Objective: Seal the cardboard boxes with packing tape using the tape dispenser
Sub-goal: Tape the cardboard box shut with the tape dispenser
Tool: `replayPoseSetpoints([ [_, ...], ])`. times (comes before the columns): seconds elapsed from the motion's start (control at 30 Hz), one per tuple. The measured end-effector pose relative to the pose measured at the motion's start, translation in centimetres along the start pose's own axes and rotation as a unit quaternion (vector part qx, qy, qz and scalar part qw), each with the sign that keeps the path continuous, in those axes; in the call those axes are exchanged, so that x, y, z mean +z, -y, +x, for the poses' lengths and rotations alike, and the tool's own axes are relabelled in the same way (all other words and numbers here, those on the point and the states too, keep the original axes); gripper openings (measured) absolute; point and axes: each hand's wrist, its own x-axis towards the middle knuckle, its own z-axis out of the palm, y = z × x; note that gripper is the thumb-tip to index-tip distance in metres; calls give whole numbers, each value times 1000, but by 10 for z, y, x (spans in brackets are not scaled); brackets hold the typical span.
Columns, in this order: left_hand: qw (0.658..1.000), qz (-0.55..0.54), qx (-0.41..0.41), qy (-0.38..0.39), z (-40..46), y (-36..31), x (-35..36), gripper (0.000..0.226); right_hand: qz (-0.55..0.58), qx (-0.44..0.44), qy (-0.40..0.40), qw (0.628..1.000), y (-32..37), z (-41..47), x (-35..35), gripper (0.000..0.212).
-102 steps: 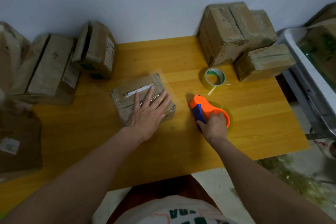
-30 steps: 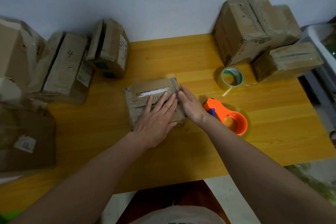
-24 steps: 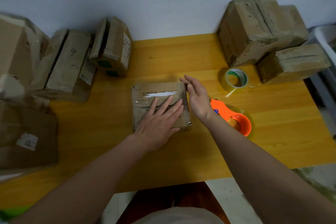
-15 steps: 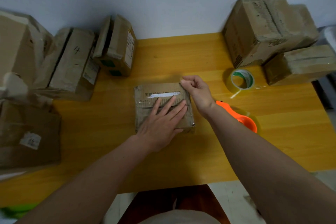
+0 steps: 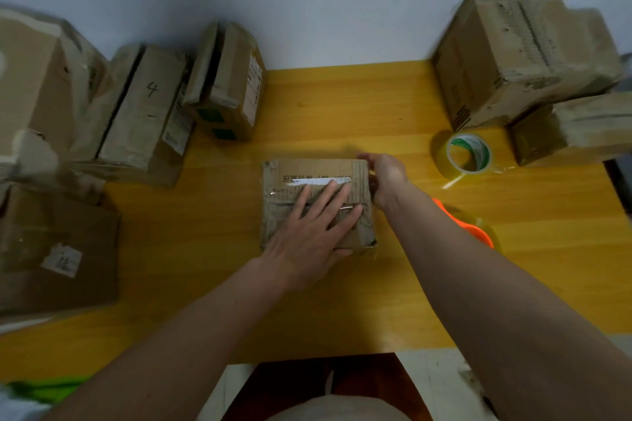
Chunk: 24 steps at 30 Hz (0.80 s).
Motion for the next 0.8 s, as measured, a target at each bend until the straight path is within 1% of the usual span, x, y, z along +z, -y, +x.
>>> replayPoseSetpoints([
  [0.03, 1000, -3, -2, 0, 0, 0, 1, 68, -29, -90, -13, 995, -7, 0, -3, 26],
  [0.07, 1000, -7, -3, 0, 0, 0, 1, 68, -61, -184, 0, 981, -15, -3, -5, 23],
  [0.1, 1000, -10, -2, 0, 0, -1, 2, 68, -83, -251, 36, 964, -23, -5, -6, 21],
  [0.13, 1000, -12, 1, 1, 1, -1, 2, 68, -107, -283, 68, 951, -29, -9, -6, 24],
  [0.17, 1000, -12, 5, 3, 1, -1, 3, 68, -128, -294, 78, 944, -32, -9, -6, 28],
  [0.23, 1000, -11, 0, 8, 2, -1, 2, 69, -144, -292, 69, 943, -30, -7, -2, 34],
  [0.27, 1000, -12, -4, 10, 2, -1, 0, 71, -140, -284, 69, 946, -26, -8, 0, 36],
  [0.33, 999, -42, -20, 10, 3, -4, -5, 77, -112, -234, 76, 963, -18, -11, 1, 36],
  [0.37, 997, -67, -45, 10, 4, -4, -9, 81, -99, -203, 80, 971, -15, -11, 0, 37],
  [0.4, 993, -83, -87, 8, 6, -1, -11, 83, -110, -180, 86, 974, -14, -12, -1, 38],
  [0.47, 974, -88, -209, -14, 6, 16, -14, 84, -202, -166, 83, 961, -18, -15, -7, 46],
  [0.5, 956, -99, -274, -18, 6, 27, -13, 83, -239, -177, 75, 952, -22, -19, -10, 53],
  [0.53, 937, -134, -322, -22, 5, 36, -10, 82, -254, -195, 76, 944, -28, -24, -11, 57],
  [0.57, 917, -198, -344, -38, 4, 41, -9, 80, -258, -212, 81, 939, -34, -30, -11, 58],
  [0.6, 894, -281, -342, -74, 3, 42, -8, 78, -248, -219, 86, 940, -41, -32, -11, 57],
  [0.63, 861, -365, -333, -118, 4, 41, -9, 74, -229, -218, 87, 945, -44, -33, -11, 56],
  [0.7, 777, -501, -337, -179, 5, 36, -13, 66, -196, -207, 83, 955, -43, -29, -12, 52],
  [0.73, 737, -546, -349, -191, 7, 35, -13, 62, -193, -201, 83, 957, -43, -25, -12, 51],
  [0.8, 685, -591, -382, -188, 8, 35, -14, 57, -203, -188, 82, 957, -42, -19, -13, 50],
])
